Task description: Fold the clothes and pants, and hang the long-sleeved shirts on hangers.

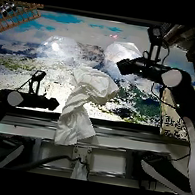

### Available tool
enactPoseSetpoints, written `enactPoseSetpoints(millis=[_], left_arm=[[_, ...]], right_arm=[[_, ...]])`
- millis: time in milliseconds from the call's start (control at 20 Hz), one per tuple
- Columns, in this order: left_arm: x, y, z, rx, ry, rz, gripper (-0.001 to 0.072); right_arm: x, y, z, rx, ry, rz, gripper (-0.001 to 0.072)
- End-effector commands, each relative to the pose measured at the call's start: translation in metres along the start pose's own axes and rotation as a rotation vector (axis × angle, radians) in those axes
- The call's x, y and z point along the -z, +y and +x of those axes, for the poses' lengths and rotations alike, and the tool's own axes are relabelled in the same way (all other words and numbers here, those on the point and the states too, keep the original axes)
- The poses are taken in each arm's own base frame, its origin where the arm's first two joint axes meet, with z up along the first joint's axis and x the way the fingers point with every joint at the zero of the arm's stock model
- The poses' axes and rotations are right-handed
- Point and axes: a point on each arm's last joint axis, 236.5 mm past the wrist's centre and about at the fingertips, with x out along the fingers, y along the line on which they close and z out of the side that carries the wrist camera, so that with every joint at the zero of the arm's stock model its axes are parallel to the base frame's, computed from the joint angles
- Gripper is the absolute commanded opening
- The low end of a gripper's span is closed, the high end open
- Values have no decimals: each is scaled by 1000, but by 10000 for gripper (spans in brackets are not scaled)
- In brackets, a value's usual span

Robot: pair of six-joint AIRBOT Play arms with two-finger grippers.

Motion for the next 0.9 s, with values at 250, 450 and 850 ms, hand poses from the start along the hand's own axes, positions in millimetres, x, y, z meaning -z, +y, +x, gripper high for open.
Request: enactPoseSetpoints(millis=[250, 450, 850], left_arm=[[-6, 5, 15, 2, -30, 12, 416], [-9, 5, 15, 1, -46, 11, 416], [-18, -4, 15, 42, -81, 8, 542]], right_arm=[[113, -15, 59, -31, 431, 164, 615], [150, -8, 75, -59, 534, 254, 643], [182, 22, 124, -81, 580, 294, 105]])
